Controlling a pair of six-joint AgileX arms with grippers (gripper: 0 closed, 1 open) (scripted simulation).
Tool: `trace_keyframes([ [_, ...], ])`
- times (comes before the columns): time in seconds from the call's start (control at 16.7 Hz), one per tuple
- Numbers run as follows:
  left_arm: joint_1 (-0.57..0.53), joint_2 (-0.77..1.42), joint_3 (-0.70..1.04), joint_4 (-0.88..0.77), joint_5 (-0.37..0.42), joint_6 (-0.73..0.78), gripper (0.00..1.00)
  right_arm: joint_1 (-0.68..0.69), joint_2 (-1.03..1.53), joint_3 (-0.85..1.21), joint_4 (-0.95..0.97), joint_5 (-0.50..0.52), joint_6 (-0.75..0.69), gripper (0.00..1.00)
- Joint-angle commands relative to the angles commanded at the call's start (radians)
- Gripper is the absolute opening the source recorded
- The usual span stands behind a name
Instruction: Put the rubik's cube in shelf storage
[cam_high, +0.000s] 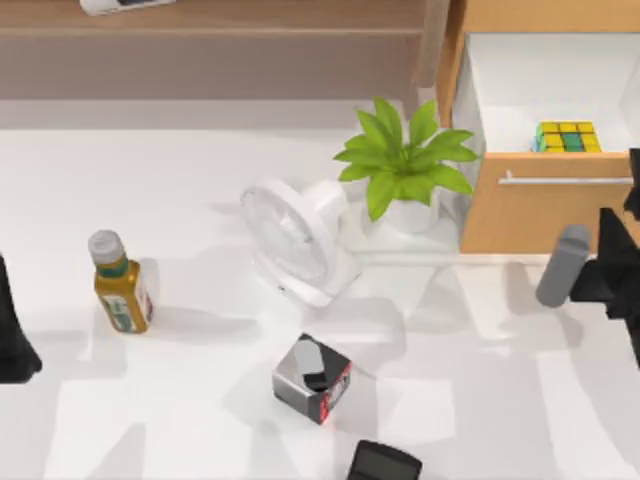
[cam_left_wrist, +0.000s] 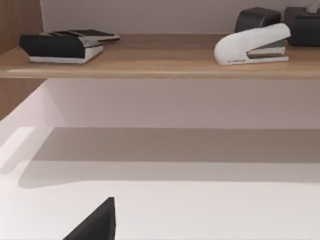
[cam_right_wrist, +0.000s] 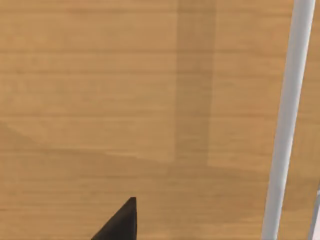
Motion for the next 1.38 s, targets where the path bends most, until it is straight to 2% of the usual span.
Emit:
trace_keyframes([
  [0.9, 0.000, 0.000, 0.000, 0.000, 0.000, 0.000, 1.00, 0.031, -0.008, -0.073, 0.066, 0.031, 0.001, 1.00],
  [1.14, 0.000, 0.000, 0.000, 0.000, 0.000, 0.000, 1.00, 0.033, 0.028, -0.067, 0.029, 0.022, 0.015, 1.00],
  [1.38, 0.000, 0.000, 0.000, 0.000, 0.000, 0.000, 1.00, 0.065, -0.083, -0.030, -0.107, -0.026, 0.121, 1.00],
])
